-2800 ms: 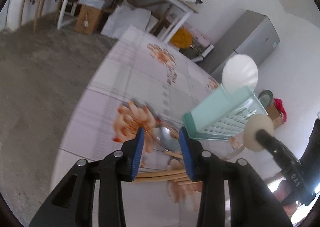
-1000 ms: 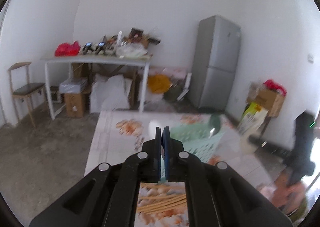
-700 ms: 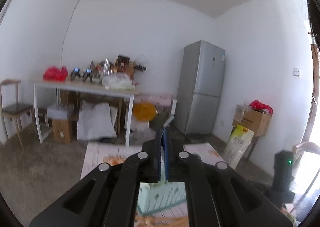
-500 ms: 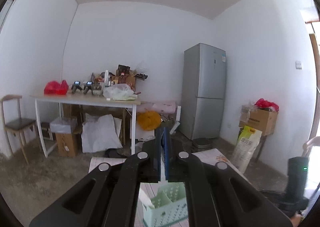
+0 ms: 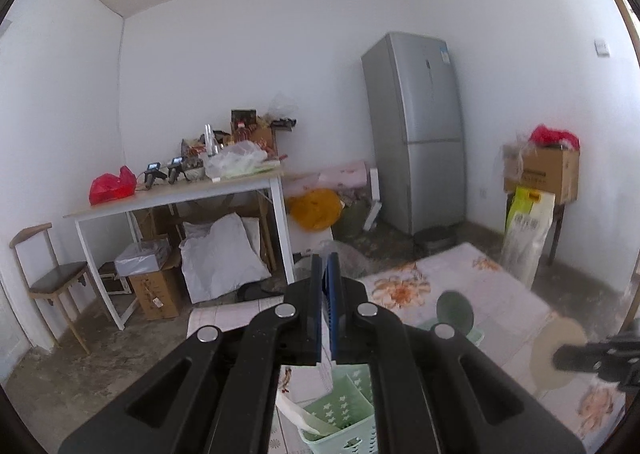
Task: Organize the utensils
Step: 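Lower the silver spoon into the green holder and open the left tool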
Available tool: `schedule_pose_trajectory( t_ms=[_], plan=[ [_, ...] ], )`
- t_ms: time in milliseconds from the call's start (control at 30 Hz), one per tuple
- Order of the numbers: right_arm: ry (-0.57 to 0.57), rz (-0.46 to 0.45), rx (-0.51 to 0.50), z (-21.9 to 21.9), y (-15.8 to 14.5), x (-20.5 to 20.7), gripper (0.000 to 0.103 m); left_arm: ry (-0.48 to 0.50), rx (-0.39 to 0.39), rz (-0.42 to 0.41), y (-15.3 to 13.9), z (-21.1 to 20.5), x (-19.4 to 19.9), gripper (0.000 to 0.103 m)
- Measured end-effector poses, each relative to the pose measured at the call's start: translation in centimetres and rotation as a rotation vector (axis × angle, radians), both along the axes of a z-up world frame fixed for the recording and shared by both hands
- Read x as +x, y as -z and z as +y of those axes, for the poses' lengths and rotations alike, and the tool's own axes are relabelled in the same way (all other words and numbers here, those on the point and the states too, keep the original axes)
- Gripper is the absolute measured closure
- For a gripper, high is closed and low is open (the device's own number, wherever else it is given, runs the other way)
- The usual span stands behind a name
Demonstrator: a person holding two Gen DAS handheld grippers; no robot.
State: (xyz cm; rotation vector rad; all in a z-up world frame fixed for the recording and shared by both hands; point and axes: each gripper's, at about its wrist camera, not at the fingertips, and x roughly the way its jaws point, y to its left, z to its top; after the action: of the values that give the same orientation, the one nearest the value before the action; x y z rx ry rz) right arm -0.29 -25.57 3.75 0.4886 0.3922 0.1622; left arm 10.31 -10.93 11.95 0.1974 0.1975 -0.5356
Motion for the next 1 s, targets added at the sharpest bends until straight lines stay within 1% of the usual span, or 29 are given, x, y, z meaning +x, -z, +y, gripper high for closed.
schedule_pose_trajectory(
  t_ms=[133, 300, 533, 667, 900, 1000],
  plan=[
    [0.0, 0.003, 0.0, 0.0, 0.0, 0.0, 0.1, 0.008, 0.045, 0.026, 1.6, -1.1, 0.6, 0.101],
    [0.002, 0.007, -0.006, 0.0, 0.2, 0.1, 0.1, 0.028, 0.054, 0.066, 2.8, -1.5, 1.1, 0.099],
    [0.004, 0.011, -0.015, -0.1, 0.4, 0.0, 0.1, 0.051, 0.041, 0.091, 3.1, -1.5, 1.4, 0.099],
    [0.005, 0.011, -0.018, -0.2, 0.3, -0.1, 0.1, 0.058, 0.014, 0.105, 2.9, -1.1, 1.2, 0.098],
    [0.007, 0.01, -0.025, -0.2, 0.2, -0.2, 0.1, 0.056, -0.03, 0.104, 2.1, 1.0, -0.2, 0.092],
    [0.009, 0.008, -0.027, -0.2, 0.1, -0.3, 0.1, 0.05, -0.049, 0.117, 1.9, 2.1, -0.9, 0.089]
  ],
)
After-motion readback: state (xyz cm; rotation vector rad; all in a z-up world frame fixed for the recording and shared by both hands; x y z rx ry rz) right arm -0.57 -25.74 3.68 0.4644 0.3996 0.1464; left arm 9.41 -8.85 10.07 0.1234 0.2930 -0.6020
